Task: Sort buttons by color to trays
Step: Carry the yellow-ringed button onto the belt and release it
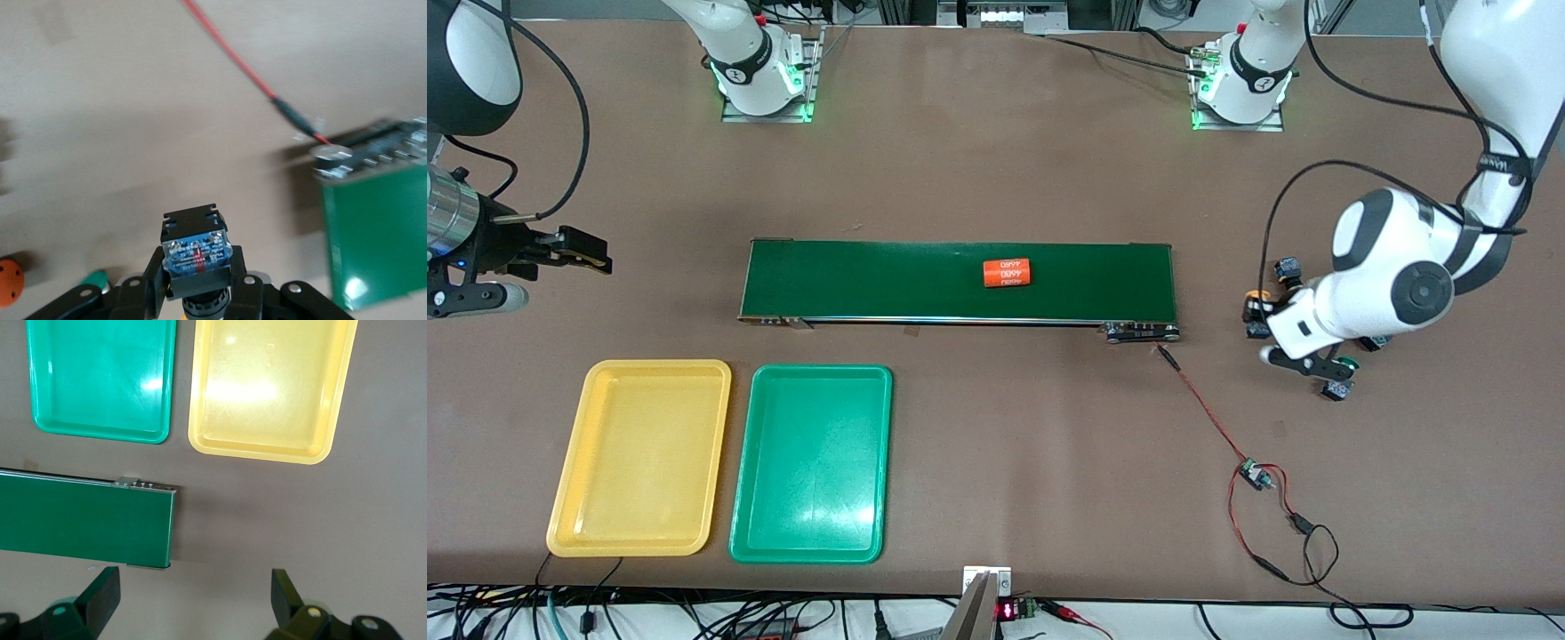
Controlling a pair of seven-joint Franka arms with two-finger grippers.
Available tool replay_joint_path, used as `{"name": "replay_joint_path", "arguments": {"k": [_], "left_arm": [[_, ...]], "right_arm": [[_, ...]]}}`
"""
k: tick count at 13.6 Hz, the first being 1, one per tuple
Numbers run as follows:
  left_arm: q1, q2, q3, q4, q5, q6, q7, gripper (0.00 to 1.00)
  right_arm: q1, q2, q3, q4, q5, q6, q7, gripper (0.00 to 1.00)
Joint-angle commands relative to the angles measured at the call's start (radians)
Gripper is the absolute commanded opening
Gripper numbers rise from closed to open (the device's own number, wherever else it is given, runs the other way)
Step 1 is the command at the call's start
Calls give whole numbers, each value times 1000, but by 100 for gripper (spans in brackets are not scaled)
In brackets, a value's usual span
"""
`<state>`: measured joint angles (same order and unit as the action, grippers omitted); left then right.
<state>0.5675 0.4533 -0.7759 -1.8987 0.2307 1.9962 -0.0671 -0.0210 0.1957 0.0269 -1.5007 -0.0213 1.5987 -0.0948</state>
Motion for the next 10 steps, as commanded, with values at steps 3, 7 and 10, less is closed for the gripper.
{"name": "replay_joint_path", "arguments": {"k": [3,7,10], "left_arm": [[-23,-24,-129,-28,-1,-28,-98,0],[-83,-22,-177,-55,-1,-1,-128,0],[-109,-12,-175,-117,-1,119,-175,0]], "right_arm": [[-4,4,-1,17,-14,-14,-20,100],[-2,5,-2,17,-12,-14,-29,100],[-4,5,-2,17,-12,-14,-29,100]]}}
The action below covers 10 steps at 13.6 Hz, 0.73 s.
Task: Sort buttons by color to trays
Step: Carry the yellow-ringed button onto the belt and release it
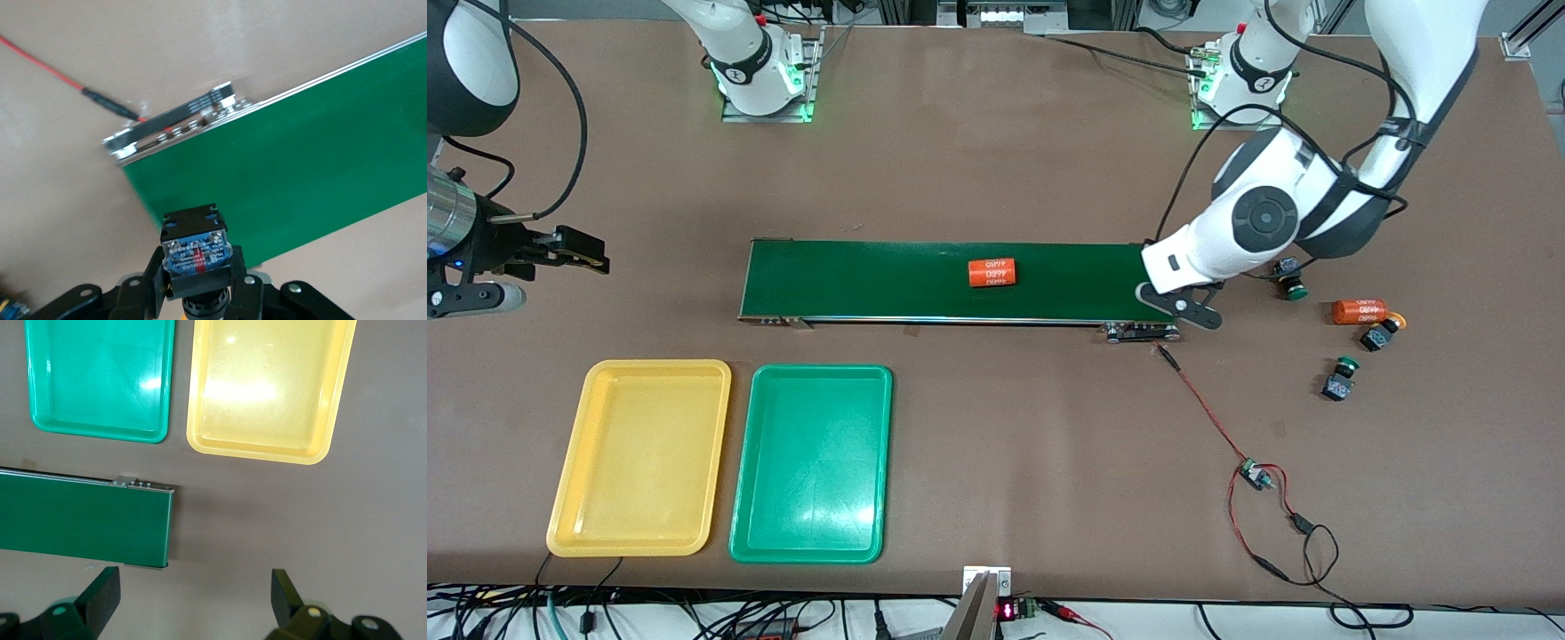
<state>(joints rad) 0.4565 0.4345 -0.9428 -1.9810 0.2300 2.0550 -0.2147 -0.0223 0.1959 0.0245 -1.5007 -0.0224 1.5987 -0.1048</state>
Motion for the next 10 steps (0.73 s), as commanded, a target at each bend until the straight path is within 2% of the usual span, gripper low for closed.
{"name": "replay_joint_path", "arguments": {"k": [1,6,10], "left_arm": [[-7,19,-8,-32,2,69,-43,0],[-71,76,9,-25,15,108,-189,0],[-142,98,90,-24,48,143,-192,0]], "right_arm": [[-2,5,0,17,-10,-14,-19,100],[-2,5,0,17,-7,-14,-21,100],[-4,7,-3,17,-8,-13,-23,100]]}}
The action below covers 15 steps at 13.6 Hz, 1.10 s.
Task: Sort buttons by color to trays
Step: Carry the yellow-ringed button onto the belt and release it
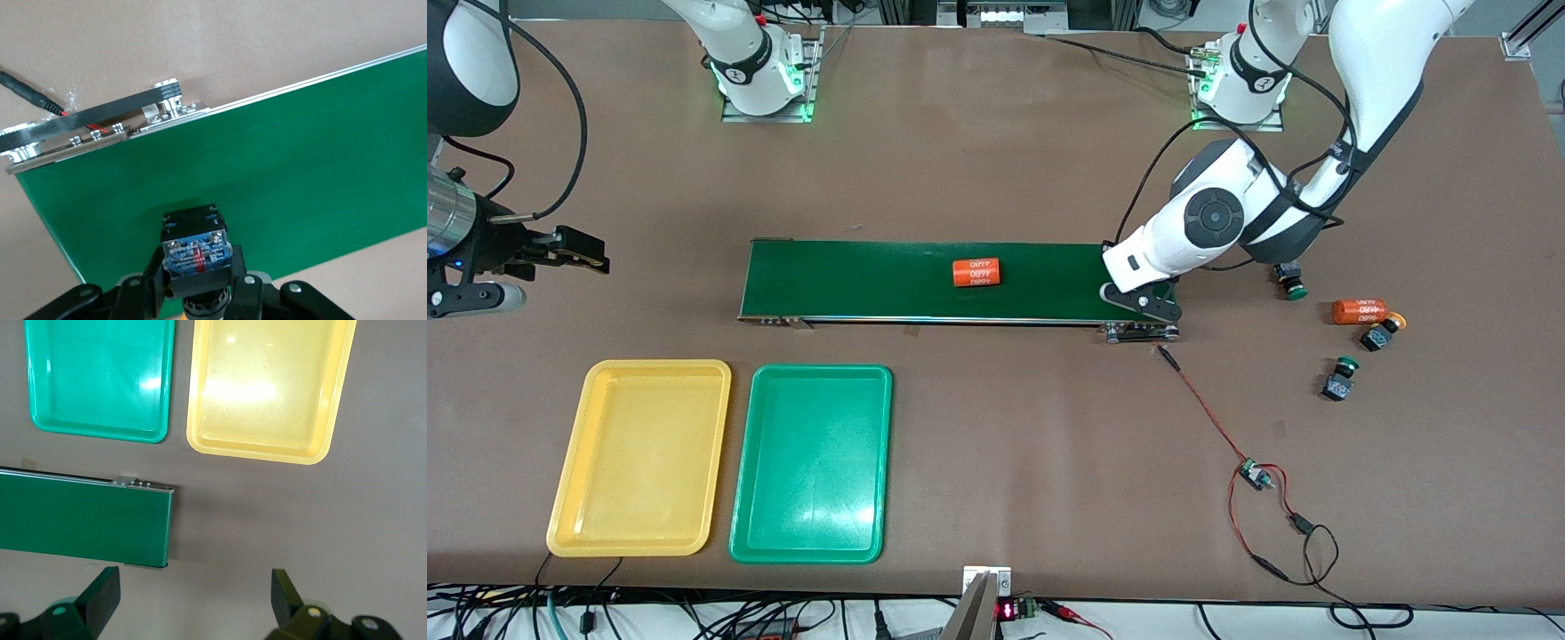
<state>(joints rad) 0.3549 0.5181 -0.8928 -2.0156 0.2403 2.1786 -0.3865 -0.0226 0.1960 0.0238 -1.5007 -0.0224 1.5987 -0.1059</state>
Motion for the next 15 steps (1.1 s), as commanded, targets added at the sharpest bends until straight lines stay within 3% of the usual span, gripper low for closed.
{"name": "replay_joint_path", "arguments": {"k": [1,3,4,5,6,7,9,13,15], "left_arm": [[-51,19,55,11,37,30,-20,0],[-53,37,66,11,47,43,-20,3],[-54,45,74,12,68,44,-20,11],[-56,51,77,15,92,44,-18,26],[-54,59,77,30,109,43,-15,74],[-53,59,75,35,109,34,-12,100],[-54,42,65,56,109,0,-22,100],[-48,42,29,256,105,-290,-8,100],[-18,48,34,296,99,-338,35,100]], "right_arm": [[-3,11,-2,17,-8,-14,-20,100],[-3,11,-2,17,-8,-14,-20,100],[-3,11,-2,17,-8,-14,-21,100],[-3,11,-2,17,-8,-14,-21,100],[-5,11,-2,17,-7,-13,-20,100],[-3,11,-2,17,-7,-14,-20,100],[-5,13,-4,17,-7,-14,-20,100],[-11,13,-4,17,-4,-13,-20,100],[-11,13,-4,17,-4,-13,-20,100]]}}
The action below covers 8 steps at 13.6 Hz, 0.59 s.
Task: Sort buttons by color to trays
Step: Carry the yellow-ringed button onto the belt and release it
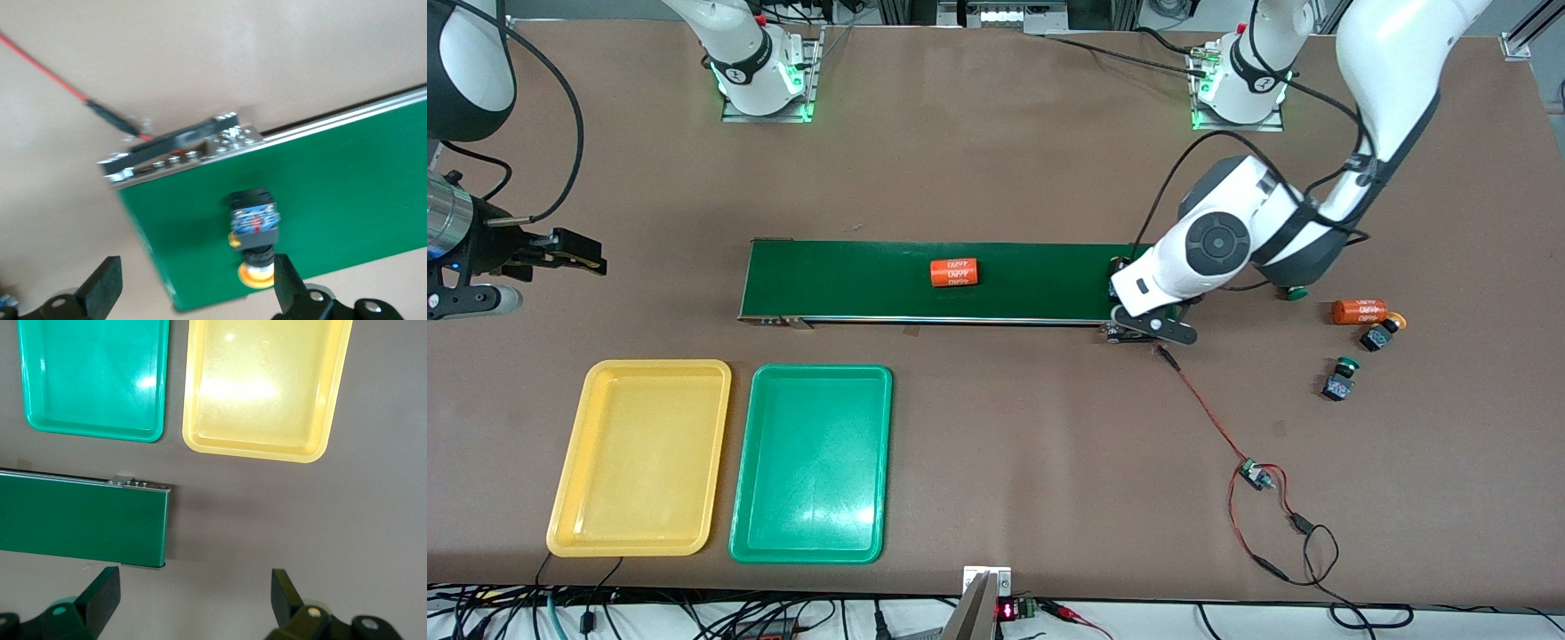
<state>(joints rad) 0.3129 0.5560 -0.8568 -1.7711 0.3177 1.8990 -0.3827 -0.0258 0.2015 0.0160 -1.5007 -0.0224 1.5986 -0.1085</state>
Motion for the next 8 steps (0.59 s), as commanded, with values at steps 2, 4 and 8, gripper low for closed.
{"name": "replay_joint_path", "arguments": {"k": [2,4,8], "left_arm": [[78,15,1,53,21,-57,77,100],[110,25,12,52,18,-54,62,100],[204,27,19,39,31,-60,77,100]], "right_arm": [[-9,7,4,17,-2,-12,-19,100],[-9,7,4,17,-2,-12,-19,100],[-9,7,4,17,-2,-12,-17,100]]}}
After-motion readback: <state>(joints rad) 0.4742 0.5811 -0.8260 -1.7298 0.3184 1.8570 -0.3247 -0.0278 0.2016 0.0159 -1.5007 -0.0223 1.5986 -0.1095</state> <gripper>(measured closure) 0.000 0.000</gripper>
